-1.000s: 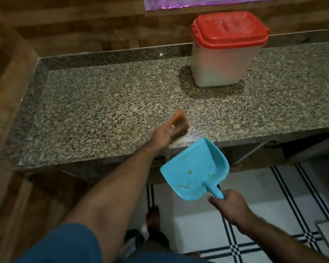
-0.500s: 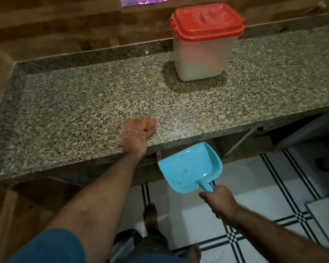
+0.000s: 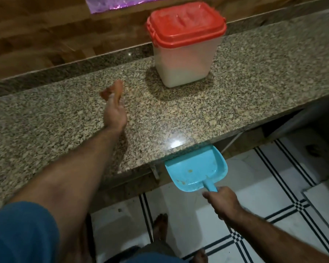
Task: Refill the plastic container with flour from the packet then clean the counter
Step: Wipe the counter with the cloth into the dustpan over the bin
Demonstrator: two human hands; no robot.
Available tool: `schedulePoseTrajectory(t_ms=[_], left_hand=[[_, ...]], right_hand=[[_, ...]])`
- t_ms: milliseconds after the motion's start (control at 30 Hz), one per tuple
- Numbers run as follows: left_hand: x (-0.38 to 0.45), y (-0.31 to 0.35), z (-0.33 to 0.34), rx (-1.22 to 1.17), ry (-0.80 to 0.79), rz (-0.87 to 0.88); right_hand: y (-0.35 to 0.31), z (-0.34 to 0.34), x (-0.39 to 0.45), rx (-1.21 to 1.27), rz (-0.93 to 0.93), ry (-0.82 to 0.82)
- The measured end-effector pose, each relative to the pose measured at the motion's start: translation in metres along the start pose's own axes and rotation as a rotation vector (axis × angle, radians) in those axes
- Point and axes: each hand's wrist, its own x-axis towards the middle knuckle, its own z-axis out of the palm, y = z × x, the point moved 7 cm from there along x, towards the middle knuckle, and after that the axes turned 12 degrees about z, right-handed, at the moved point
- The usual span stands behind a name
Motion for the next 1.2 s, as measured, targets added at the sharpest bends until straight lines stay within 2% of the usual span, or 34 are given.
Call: schedulePoseTrajectory(t_ms=[33,100,200,300,367,400,433,467,500,533,567,600,633,700,767,800,867,933,1000,1067,1100,1133,1200], left_hand=[[0.023,-0.017,0.016,0.116,-0.044,0.007],[0.043,-0.023,0.059,0.347,-0.244,0.034],[0.037,0.022,0.131,0.479,-0.475,0.187],[-0.002,0.113,0.187,0.458,-0.599,0.628],[-0.069,0.161,0.203,0.285,-0.687,0.897],[-0.107,0.178,0.205,0.129,-0.779,0.991],[-0.142,0.194,0.199,-0.047,-0.882,1.077],[-0.166,0.202,0.186,-0.198,-0.935,1.089],[-0.172,0.195,0.182,-0.31,-0.926,1.008],[-0.162,0.183,0.173,-0.405,-0.907,0.731],[-0.147,0.166,0.16,-0.458,-0.821,0.433],[-0.131,0.148,0.139,-0.43,-0.641,0.237],[-0.116,0.128,0.113,-0.373,-0.458,0.139],[-0.086,0.093,0.055,-0.265,-0.138,0.093],[-0.061,0.064,0.019,-0.065,0.02,0.101],[-0.052,0.048,0.016,0.047,0.011,0.099],[-0.058,0.024,0.039,0.222,-0.13,0.133],[-0.091,0.026,0.085,0.359,-0.259,0.323],[-0.138,0.071,0.13,0.333,-0.275,0.518],[-0.185,0.137,0.168,0.167,-0.33,0.667],[-0.197,0.16,0.179,0.088,-0.341,0.655],[-0.201,0.179,0.184,0.019,-0.356,0.565],[-0.182,0.177,0.176,-0.061,-0.312,0.296]], right_hand=[[-0.002,-0.002,0.002,0.005,0.01,0.006],[-0.005,-0.004,0.007,0.017,0.026,0.016],[-0.01,-0.006,0.016,0.016,0.037,0.047],[-0.016,-0.01,0.026,0.022,0.05,0.068],[-0.018,-0.013,0.03,0.046,0.073,0.074],[-0.02,-0.014,0.031,0.057,0.075,0.07],[-0.021,-0.017,0.033,0.062,0.072,0.066],[-0.024,-0.02,0.035,0.055,0.062,0.063],[-0.025,-0.024,0.037,0.041,0.046,0.062],[-0.026,-0.028,0.038,0.024,0.028,0.063],[-0.027,-0.032,0.039,0.004,0.01,0.06],[-0.027,-0.036,0.041,-0.012,-0.006,0.052],[-0.026,-0.039,0.043,-0.02,-0.018,0.043],[-0.022,-0.046,0.047,-0.017,-0.024,0.015],[-0.017,-0.053,0.053,-0.024,-0.019,-0.005],[-0.015,-0.056,0.056,-0.028,-0.017,-0.013],[-0.012,-0.061,0.061,-0.023,-0.027,-0.038],[-0.011,-0.066,0.065,-0.028,-0.043,-0.059],[-0.011,-0.071,0.069,-0.036,-0.057,-0.072],[-0.011,-0.078,0.072,-0.043,-0.072,-0.092],[-0.011,-0.081,0.073,-0.046,-0.079,-0.105],[-0.011,-0.085,0.074,-0.047,-0.085,-0.114],[-0.01,-0.099,0.078,-0.054,-0.092,-0.107]])
